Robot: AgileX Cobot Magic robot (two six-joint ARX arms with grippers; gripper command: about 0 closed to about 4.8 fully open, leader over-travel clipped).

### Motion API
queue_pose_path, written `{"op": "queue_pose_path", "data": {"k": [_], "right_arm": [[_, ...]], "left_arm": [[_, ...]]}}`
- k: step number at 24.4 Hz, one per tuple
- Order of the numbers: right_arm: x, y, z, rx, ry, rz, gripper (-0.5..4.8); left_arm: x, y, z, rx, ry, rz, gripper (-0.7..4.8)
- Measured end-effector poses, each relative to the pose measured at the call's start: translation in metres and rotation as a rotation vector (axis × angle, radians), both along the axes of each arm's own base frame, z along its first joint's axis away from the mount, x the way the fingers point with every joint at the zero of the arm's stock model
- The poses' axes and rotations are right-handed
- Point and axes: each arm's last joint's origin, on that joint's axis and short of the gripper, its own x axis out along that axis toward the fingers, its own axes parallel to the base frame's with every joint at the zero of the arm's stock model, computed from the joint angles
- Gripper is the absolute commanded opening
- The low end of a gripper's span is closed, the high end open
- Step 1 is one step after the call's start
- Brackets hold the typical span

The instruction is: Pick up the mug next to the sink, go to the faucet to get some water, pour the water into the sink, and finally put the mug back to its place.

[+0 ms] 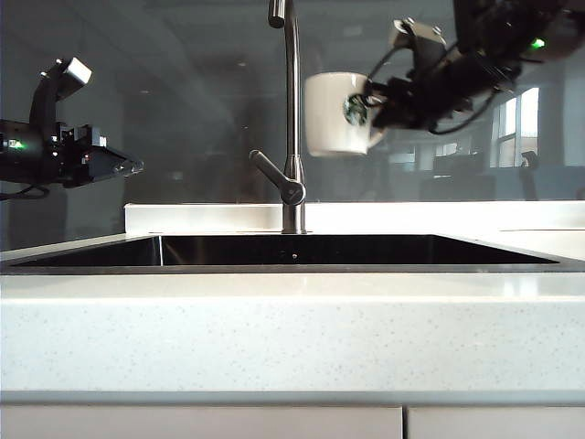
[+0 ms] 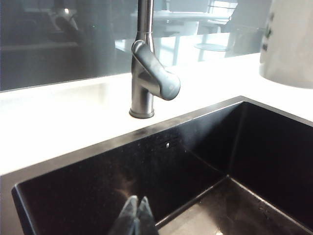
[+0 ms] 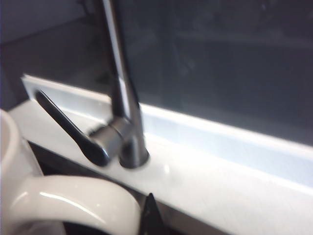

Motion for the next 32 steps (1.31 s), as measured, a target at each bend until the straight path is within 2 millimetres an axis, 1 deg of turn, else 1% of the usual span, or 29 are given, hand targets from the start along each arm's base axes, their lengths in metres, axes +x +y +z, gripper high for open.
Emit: {"op": "queue_pose_path", "data": {"k": [1, 3, 6, 8, 9, 14, 17, 20, 21, 23, 26, 28, 31, 32], "right_arm": [[0.002, 0.006, 0.008, 0.002, -0.013, 0.003, -0.08], [0.005, 0.017, 0.018, 0.005, -0.007, 0.013, -0.08], [0.006, 0.038, 0.026, 0.003, -0.005, 0.025, -0.08], [0.007, 0.055, 0.033, 0.004, -0.011, 0.054, -0.08], [0.008, 0.059, 0.036, 0.005, -0.016, 0.059, -0.08], [0.017, 0.06, 0.045, 0.008, -0.028, 0.03, -0.08], [0.019, 0.059, 0.045, 0.004, -0.02, 0.014, -0.08], [0.018, 0.061, 0.046, 0.006, -0.028, 0.019, -0.08], [0.019, 0.061, 0.046, 0.006, -0.027, 0.023, -0.08], [0.02, 0.061, 0.046, 0.015, -0.054, 0.025, -0.08], [0.022, 0.061, 0.045, 0.015, -0.054, 0.025, -0.08], [0.022, 0.062, 0.045, 0.017, -0.056, 0.027, -0.08], [0.022, 0.063, 0.051, 0.055, -0.06, 0.032, -0.08], [0.023, 0.063, 0.053, 0.058, -0.065, 0.033, -0.08]], "left_arm": [[0.003, 0.0, 0.002, 0.0, -0.005, -0.005, -0.06], [0.006, 0.0, 0.007, 0.0, -0.008, -0.01, -0.05], [0.012, -0.001, 0.013, 0.001, -0.013, -0.032, -0.05], [0.017, -0.001, 0.02, 0.001, -0.012, -0.037, -0.05], [0.019, -0.001, 0.021, 0.001, -0.013, -0.039, -0.05], [0.019, -0.001, 0.022, 0.002, -0.015, -0.051, -0.05], [0.02, -0.003, 0.02, 0.001, -0.009, -0.058, -0.05], [0.021, -0.012, 0.016, 0.001, 0.009, -0.051, -0.05], [0.025, -0.018, 0.012, 0.001, 0.018, -0.047, -0.05], [0.034, -0.024, 0.004, -0.003, 0.041, -0.052, -0.05], [0.041, -0.033, -0.008, -0.02, 0.089, -0.055, -0.05], [0.046, -0.035, -0.009, -0.011, 0.08, -0.048, -0.05], [0.07, -0.03, -0.007, -0.009, 0.037, -0.036, -0.05], [0.073, -0.03, -0.007, -0.009, 0.035, -0.034, -0.05]]}}
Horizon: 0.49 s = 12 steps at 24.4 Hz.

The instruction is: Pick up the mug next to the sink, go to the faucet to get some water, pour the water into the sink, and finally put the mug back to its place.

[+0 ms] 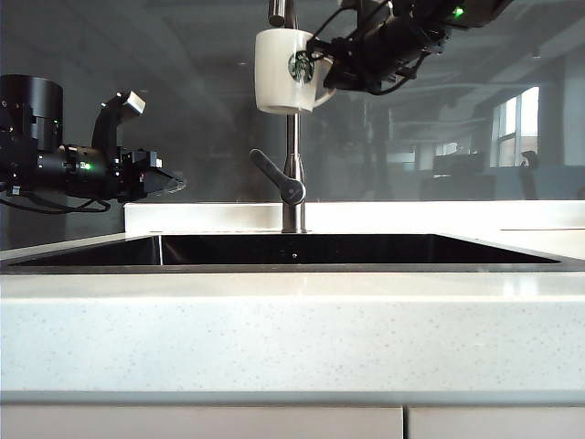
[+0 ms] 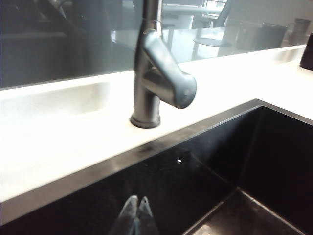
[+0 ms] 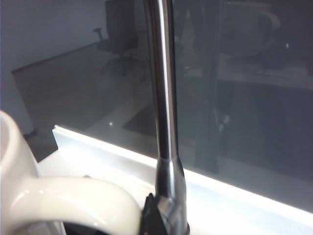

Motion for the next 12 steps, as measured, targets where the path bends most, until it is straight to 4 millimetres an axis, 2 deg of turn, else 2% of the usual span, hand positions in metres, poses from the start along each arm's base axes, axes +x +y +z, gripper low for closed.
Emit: {"op": "queue_pose_path", "data": {"k": [5, 8, 12], "right_arm": [[0.003, 0.003, 0.032, 0.021, -0.044, 0.021, -0.08], [0.004, 0.003, 0.035, -0.006, -0.016, 0.032, -0.08], [0.003, 0.004, 0.04, -0.016, 0.001, 0.052, -0.08]], "left_arm": [[0.013, -0.002, 0.021, -0.004, -0.03, -0.008, -0.05], [0.019, -0.002, 0.023, -0.004, -0.028, -0.009, -0.05], [0.021, -0.002, 0.016, 0.017, -0.023, -0.009, -0.05]]}}
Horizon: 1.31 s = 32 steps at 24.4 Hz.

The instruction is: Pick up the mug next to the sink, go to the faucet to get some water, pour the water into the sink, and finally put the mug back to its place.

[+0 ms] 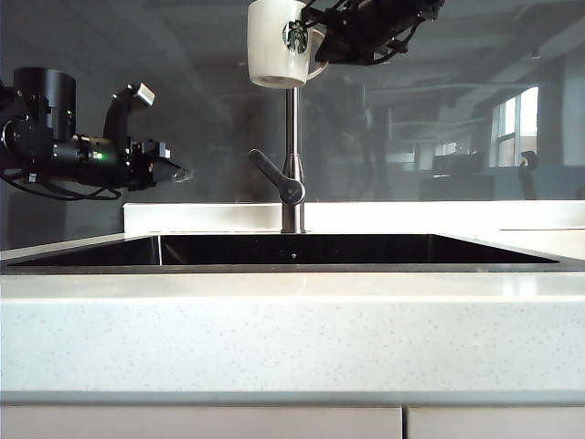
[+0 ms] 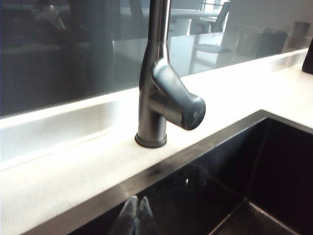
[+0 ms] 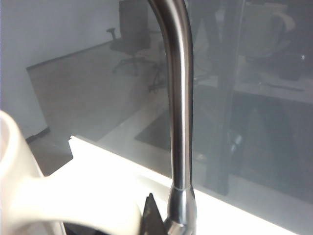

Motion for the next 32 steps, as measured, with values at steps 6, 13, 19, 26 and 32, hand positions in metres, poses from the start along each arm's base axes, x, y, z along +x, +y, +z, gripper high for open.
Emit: {"op": "queue_pose_path", "data": {"k": [6, 13, 19, 26, 32], "right_arm": [[-0.001, 0.0, 0.011, 0.01, -0.027, 0.005, -0.08], [-0.002, 0.0, 0.012, 0.008, -0.019, 0.024, -0.08], [-0.002, 0.0, 0.012, 0.008, -0.02, 0.027, -0.08], [-0.002, 0.0, 0.012, 0.008, -0.02, 0.029, -0.08], [-0.002, 0.0, 0.012, 0.009, -0.022, 0.029, -0.08]], "left_arm": [[0.031, -0.003, -0.004, 0.003, -0.024, -0.046, -0.05], [0.081, -0.008, -0.021, -0.003, 0.052, -0.182, 3.35], [0.085, -0.005, -0.019, -0.003, 0.045, -0.14, 4.79], [0.084, -0.008, -0.016, -0.034, 0.046, -0.14, 4.79], [0.087, -0.014, -0.009, -0.038, 0.025, -0.21, 4.79]]}}
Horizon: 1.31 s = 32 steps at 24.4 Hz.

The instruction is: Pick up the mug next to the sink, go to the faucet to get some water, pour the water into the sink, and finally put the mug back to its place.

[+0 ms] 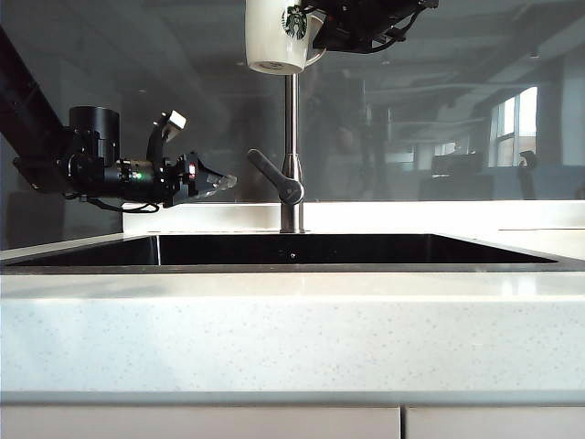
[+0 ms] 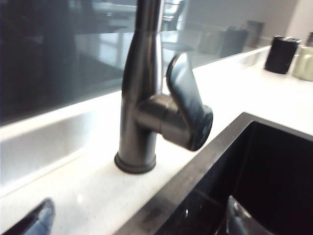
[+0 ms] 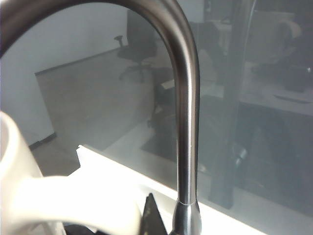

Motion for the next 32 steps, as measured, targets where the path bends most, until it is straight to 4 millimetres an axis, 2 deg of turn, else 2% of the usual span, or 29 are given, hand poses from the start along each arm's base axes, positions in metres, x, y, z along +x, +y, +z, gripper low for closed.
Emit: {"op": "queue_pose_path", "data": {"k": [4, 13, 21, 32], "right_arm": [[0.0, 0.0, 0.0, 0.0, -0.001, 0.0, -0.08], [-0.001, 0.003, 0.0, 0.0, -0.001, 0.011, -0.08], [-0.001, 0.004, 0.0, 0.0, 0.001, 0.019, -0.08], [-0.002, 0.004, -0.001, -0.003, 0.007, 0.024, -0.08]], "left_arm": [[0.011, 0.007, 0.002, -0.032, 0.005, -0.096, 4.79], [0.029, -0.007, 0.003, -0.064, 0.01, -0.244, 4.79], [0.023, -0.044, 0.011, -0.078, -0.067, -0.287, 4.79], [0.023, -0.046, 0.021, -0.101, -0.11, -0.27, 4.79]]}}
